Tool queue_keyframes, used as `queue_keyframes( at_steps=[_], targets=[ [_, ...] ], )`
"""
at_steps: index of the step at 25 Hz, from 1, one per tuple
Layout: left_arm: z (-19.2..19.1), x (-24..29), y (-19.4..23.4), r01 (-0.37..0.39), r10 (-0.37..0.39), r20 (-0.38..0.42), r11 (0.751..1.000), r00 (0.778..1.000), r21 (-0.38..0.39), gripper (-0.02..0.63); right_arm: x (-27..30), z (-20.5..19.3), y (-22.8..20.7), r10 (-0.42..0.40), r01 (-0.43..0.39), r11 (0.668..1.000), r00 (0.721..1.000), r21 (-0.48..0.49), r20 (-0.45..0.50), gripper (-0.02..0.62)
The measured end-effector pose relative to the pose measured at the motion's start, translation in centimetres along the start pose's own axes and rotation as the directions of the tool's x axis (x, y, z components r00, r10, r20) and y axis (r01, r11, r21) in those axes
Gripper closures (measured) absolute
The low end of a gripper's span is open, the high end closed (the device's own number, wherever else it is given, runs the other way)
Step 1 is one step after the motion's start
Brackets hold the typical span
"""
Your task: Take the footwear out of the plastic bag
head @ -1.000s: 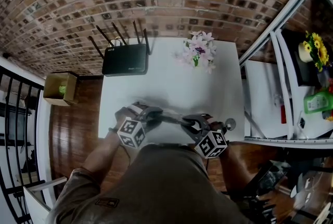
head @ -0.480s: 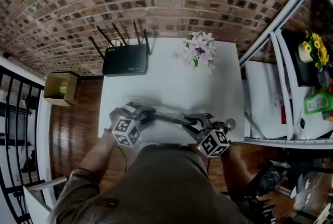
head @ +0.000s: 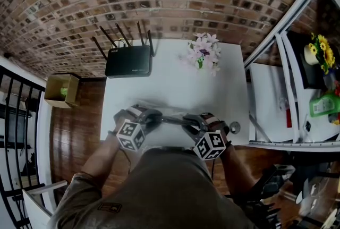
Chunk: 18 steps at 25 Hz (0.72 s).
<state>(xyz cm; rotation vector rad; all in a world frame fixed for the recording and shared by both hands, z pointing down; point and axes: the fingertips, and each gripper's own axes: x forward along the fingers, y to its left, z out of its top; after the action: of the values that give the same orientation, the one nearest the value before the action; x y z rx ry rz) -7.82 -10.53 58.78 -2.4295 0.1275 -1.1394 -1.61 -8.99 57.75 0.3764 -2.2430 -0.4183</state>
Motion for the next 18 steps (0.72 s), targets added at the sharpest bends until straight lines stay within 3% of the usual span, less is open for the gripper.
queue_keyframes(
  at_steps=[12,18],
  targets=[
    [-2.3,-1.3,0.2,-0.019,0.018,-0.021,0.999,1.000,-0.043,0.505,-1.7,-2.0,0.3,-0.021,0.021,0.998,1.000,0.059,-0.005,0.471],
    [-1.7,-1.2,0.0,-0.012,0.012,-0.011,1.000,1.000,-0.029,0.511,-1.4,-2.5,0.4,-0.010,0.012,0.997,1.000,0.076,-0.028,0.436]
  ],
)
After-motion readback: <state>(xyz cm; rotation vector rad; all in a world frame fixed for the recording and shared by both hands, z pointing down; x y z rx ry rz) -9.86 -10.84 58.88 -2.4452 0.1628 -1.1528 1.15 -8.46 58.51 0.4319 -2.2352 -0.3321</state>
